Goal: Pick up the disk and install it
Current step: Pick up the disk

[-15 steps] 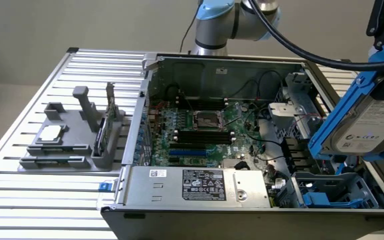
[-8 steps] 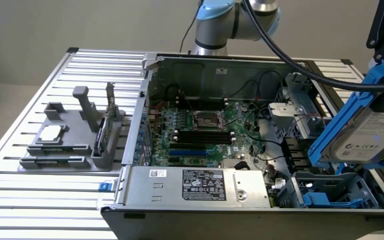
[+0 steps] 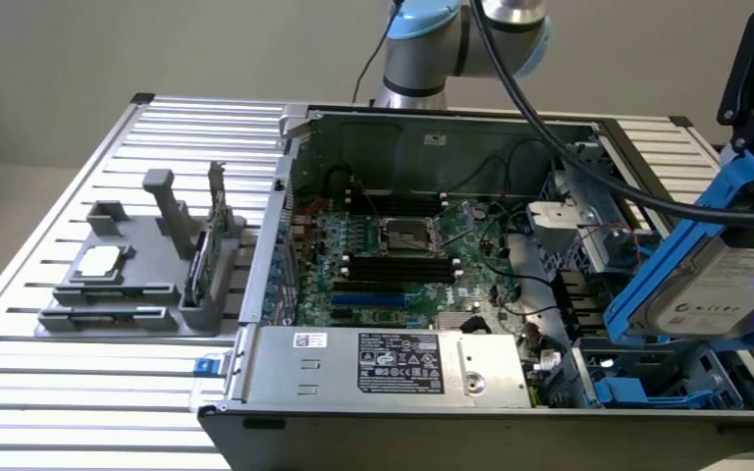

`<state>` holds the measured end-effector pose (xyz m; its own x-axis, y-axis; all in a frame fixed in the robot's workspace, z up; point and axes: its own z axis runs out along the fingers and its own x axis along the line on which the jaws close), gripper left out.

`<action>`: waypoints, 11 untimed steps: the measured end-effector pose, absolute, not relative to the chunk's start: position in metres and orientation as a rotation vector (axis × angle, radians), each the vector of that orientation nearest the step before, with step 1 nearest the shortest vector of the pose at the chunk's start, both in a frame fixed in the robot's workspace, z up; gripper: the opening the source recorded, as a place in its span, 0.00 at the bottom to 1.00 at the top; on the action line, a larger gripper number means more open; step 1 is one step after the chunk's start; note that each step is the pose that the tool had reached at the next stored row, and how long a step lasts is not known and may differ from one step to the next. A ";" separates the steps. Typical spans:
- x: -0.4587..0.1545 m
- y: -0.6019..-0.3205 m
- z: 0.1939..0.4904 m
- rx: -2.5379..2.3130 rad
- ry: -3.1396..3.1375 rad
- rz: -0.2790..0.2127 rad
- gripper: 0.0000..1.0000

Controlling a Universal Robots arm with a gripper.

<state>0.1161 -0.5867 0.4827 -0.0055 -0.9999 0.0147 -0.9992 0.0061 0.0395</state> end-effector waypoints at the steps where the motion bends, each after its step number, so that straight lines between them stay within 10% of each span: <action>1: 0.116 -0.587 0.481 2.187 -2.203 -0.028 0.33; 11: 0.117 -0.589 0.463 2.186 -2.211 -0.037 0.33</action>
